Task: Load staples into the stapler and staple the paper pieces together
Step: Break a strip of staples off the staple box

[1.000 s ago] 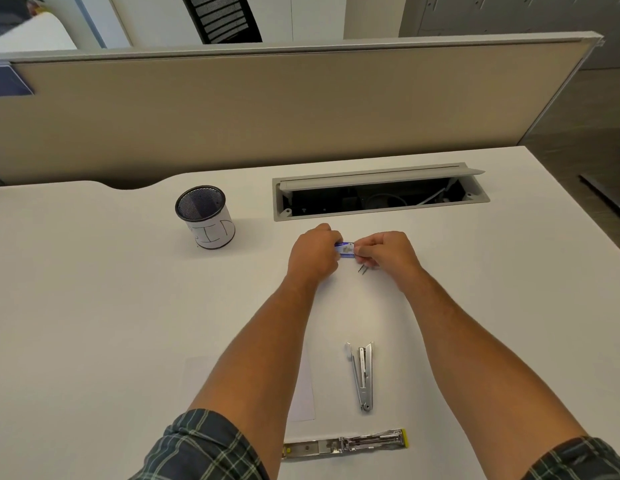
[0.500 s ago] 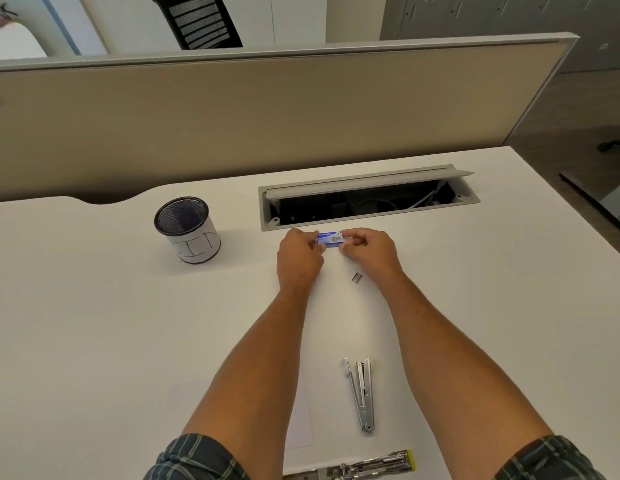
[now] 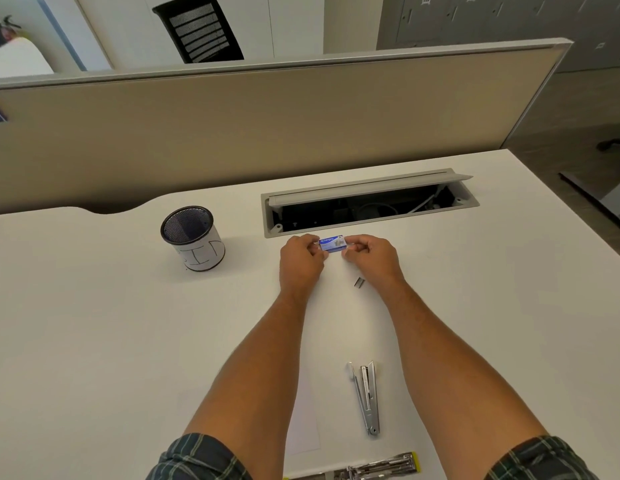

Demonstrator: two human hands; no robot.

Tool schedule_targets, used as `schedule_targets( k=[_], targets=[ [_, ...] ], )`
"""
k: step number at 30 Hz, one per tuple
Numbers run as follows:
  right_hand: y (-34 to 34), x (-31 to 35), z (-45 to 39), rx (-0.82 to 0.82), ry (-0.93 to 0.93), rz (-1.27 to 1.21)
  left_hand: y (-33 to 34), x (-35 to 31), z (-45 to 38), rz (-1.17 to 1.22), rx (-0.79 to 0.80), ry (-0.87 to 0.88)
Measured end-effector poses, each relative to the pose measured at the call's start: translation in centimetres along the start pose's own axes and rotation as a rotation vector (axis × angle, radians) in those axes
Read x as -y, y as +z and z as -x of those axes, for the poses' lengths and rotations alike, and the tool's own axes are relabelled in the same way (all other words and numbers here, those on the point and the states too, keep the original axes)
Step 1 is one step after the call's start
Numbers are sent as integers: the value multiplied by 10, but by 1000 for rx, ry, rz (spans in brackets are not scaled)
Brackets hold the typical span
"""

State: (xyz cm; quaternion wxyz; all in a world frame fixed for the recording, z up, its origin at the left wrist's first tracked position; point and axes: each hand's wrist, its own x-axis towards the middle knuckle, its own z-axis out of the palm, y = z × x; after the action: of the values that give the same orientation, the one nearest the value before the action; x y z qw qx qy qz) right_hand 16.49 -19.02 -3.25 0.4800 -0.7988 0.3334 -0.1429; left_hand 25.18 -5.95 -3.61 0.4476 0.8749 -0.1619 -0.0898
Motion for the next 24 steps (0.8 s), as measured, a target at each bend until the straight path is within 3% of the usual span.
schedule_targets(
  k=[10, 15, 24],
  targets=[
    [-9, -1, 10, 2, 37, -120, -6, -2, 14, -86, 20, -38],
    [-28, -14, 31, 105, 26, -134, -4, -1, 41, -142, 75, 22],
    [-33, -16, 51, 236, -96, 215, -1, -6, 82, -352, 154, 180]
  ],
)
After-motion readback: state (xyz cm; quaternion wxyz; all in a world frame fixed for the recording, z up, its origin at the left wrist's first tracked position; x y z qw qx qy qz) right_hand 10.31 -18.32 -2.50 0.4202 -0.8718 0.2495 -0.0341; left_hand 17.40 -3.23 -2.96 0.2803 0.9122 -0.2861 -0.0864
